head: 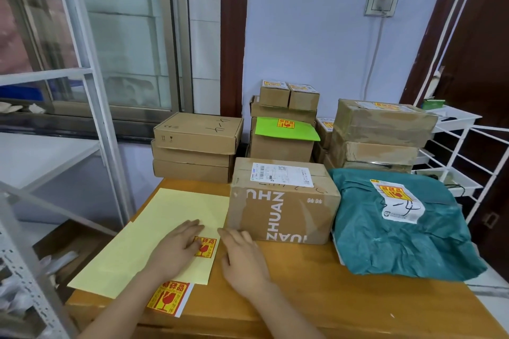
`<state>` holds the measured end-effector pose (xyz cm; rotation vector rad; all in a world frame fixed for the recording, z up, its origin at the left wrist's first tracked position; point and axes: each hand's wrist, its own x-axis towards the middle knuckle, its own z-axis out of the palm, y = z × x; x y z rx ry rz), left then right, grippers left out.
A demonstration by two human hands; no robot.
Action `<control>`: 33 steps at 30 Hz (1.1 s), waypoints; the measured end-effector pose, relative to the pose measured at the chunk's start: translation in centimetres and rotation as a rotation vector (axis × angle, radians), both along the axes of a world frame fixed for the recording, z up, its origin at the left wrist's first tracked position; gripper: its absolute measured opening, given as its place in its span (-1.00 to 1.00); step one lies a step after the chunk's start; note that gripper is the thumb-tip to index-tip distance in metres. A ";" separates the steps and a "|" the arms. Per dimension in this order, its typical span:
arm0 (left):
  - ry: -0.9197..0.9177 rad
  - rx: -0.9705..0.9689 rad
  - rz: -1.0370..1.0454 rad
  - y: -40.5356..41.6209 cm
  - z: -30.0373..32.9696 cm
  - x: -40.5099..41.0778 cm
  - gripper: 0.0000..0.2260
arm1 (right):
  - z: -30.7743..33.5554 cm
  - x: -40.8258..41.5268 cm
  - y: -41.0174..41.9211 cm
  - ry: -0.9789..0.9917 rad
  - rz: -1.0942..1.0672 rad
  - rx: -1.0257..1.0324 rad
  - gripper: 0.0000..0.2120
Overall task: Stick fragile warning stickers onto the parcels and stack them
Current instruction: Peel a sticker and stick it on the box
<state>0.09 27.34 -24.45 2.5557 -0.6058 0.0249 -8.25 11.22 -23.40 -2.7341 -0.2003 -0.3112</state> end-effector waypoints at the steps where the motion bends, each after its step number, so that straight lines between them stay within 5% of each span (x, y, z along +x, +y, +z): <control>1: -0.005 -0.004 0.010 0.1 0.0 -0.1 -0.61 | -0.1 0.1 0.2 0.001 -0.016 0.003 -0.47; 11: 0.031 -0.198 0.046 0.6 -0.1 -0.3 -0.74 | -0.4 2.2 1.9 0.025 -0.093 0.017 -0.53; 33: -0.004 -0.134 0.094 0.3 0.4 -1.0 -0.62 | -0.8 2.3 1.6 0.037 -0.055 0.022 -0.56</control>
